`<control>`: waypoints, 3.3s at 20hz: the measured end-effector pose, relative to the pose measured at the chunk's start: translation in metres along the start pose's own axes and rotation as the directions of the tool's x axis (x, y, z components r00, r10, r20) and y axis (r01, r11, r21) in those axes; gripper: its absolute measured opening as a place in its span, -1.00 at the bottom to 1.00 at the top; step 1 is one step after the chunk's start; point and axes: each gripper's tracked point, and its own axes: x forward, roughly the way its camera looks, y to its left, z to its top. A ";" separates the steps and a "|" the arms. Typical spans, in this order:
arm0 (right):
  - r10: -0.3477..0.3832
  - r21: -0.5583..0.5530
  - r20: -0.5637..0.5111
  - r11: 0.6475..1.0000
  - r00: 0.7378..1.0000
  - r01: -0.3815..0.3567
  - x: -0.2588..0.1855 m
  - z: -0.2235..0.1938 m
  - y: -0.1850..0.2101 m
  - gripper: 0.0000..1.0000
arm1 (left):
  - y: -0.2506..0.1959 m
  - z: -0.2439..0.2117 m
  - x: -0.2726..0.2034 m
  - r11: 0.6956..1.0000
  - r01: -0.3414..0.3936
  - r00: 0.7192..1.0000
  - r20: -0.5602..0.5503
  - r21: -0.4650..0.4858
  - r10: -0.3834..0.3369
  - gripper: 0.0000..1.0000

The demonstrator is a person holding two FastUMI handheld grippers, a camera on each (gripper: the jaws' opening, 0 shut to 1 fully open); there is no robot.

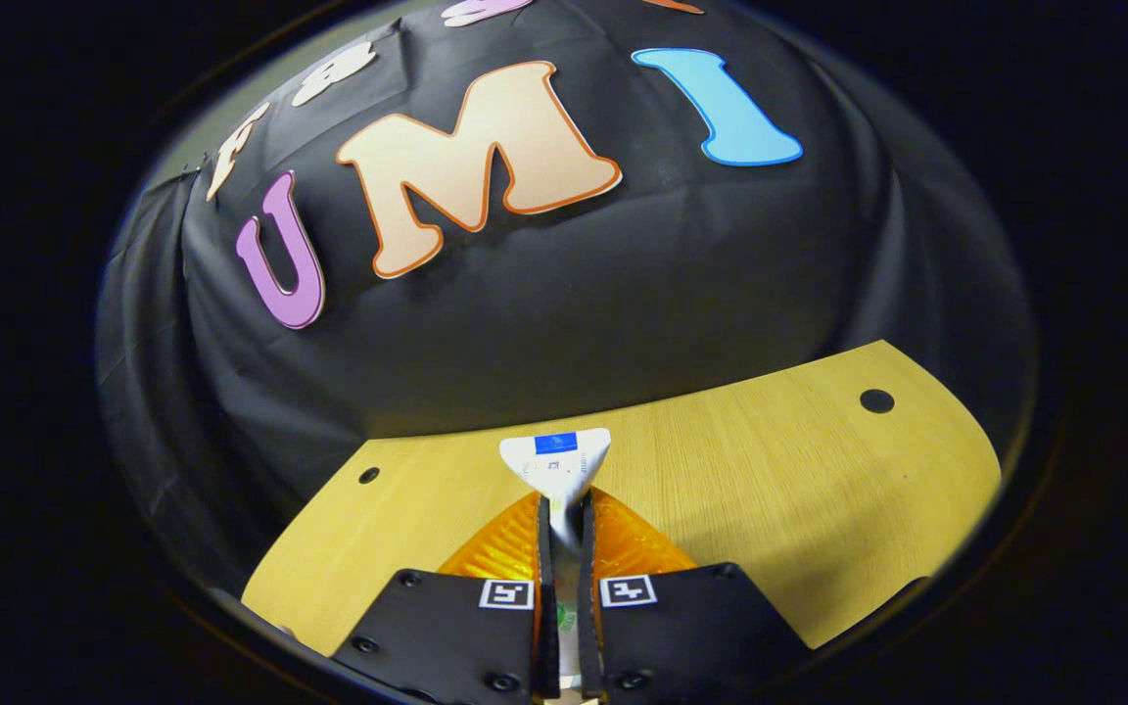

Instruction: Put the toothbrush and toothpaste on the desktop into the cup, then pick up the cup and place it on the coaster on the desktop.

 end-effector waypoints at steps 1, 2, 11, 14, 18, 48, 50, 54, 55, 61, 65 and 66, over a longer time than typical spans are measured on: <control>-0.006 -0.022 0.020 1.000 1.000 0.006 0.002 0.000 -0.001 -0.79 | 0.002 0.002 0.001 1.000 0.003 1.000 -0.001 0.002 -0.003 -1.00; -0.014 -0.049 0.039 0.999 0.999 0.016 0.004 0.001 -0.001 -0.79 | 0.002 0.001 -0.001 1.000 0.000 1.000 0.000 0.003 0.000 -1.00; -0.011 -0.102 -0.007 0.995 1.000 0.010 -0.039 -0.031 -0.001 0.50 | -0.020 0.038 0.017 0.997 0.068 0.997 0.030 0.041 -0.069 -1.00; -0.021 -0.070 -0.001 0.997 1.000 0.021 -0.077 -0.030 -0.015 0.93 | -0.040 0.057 0.027 0.991 0.112 0.992 0.055 0.069 -0.116 -1.00; -0.073 -0.023 -0.005 0.997 0.997 0.073 -0.126 -0.037 -0.049 0.93 | -0.068 0.093 0.051 0.982 0.172 0.978 0.104 0.084 -0.180 -1.00; -0.295 0.044 -0.072 0.953 0.953 0.299 -0.237 -0.066 -0.145 0.87 | -0.129 0.171 0.174 0.967 0.208 0.907 0.400 -0.148 -0.134 -1.00; -0.269 0.044 -0.067 0.961 0.961 0.272 -0.230 -0.060 -0.137 0.87 | -0.134 0.168 0.162 0.969 0.217 0.903 0.402 -0.114 -0.155 -1.00; -0.208 0.042 -0.090 0.976 0.974 0.213 -0.212 -0.057 -0.117 0.98 | -0.137 0.146 0.144 0.975 0.216 0.912 0.369 -0.056 -0.181 -0.98; -0.193 0.039 -0.096 0.980 0.976 0.198 -0.208 -0.058 -0.112 0.98 | -0.137 0.140 0.141 0.976 0.213 0.914 0.361 -0.040 -0.184 -0.98; -0.112 0.023 -0.164 0.993 0.980 0.118 -0.183 -0.063 -0.080 0.98 | -0.144 0.100 0.123 0.967 0.252 0.927 0.278 0.036 -0.252 -0.91; -0.063 0.012 -0.254 0.998 0.965 0.068 -0.166 -0.072 -0.059 0.89 | -0.131 0.079 0.113 0.971 0.224 0.942 0.234 0.088 -0.239 0.08; -0.056 0.009 -0.285 0.998 0.957 0.061 -0.160 -0.076 -0.054 0.97 | -0.122 0.078 0.108 0.975 0.199 0.946 0.239 0.104 -0.218 0.56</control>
